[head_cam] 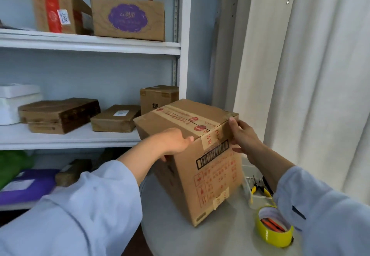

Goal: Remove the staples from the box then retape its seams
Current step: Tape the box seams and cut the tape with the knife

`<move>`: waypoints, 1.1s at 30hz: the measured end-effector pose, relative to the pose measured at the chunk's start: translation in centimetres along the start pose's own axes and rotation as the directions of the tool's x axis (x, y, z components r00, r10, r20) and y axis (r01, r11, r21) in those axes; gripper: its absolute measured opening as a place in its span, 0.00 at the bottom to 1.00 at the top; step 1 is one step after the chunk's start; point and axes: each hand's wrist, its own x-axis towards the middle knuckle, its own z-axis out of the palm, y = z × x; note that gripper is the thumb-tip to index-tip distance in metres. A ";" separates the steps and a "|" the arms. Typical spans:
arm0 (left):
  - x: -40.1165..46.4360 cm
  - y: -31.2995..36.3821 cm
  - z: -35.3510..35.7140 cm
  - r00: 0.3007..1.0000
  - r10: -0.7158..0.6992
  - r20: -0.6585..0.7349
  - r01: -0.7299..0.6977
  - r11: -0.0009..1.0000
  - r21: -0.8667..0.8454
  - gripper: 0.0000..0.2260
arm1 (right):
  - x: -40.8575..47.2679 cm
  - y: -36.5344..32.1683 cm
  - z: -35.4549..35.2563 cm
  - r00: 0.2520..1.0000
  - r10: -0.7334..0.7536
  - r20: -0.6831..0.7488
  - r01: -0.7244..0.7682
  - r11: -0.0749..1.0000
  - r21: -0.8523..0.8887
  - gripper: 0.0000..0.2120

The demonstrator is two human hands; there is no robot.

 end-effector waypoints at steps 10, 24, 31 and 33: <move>1.2 0.0 1.2 0.989 0.070 -0.129 -0.045 0.982 0.183 0.18 | 1.0 0.9 1.2 0.998 -0.028 0.048 0.031 0.998 -0.056 0.29; 5.1 -0.9 0.7 0.917 0.331 -0.223 -0.289 0.936 0.200 0.21 | 0.0 2.7 4.2 0.958 -0.225 0.178 0.268 0.925 -0.269 0.39; 7.4 -0.8 1.5 0.895 0.281 -0.347 -0.266 0.960 0.092 0.15 | 1.7 1.6 1.8 0.954 -0.264 0.142 0.298 0.893 -0.338 0.25; 7.3 0.6 2.6 0.860 0.284 -0.424 -0.265 0.959 0.103 0.13 | 2.1 1.1 0.5 0.957 -0.255 0.137 0.286 0.901 -0.325 0.21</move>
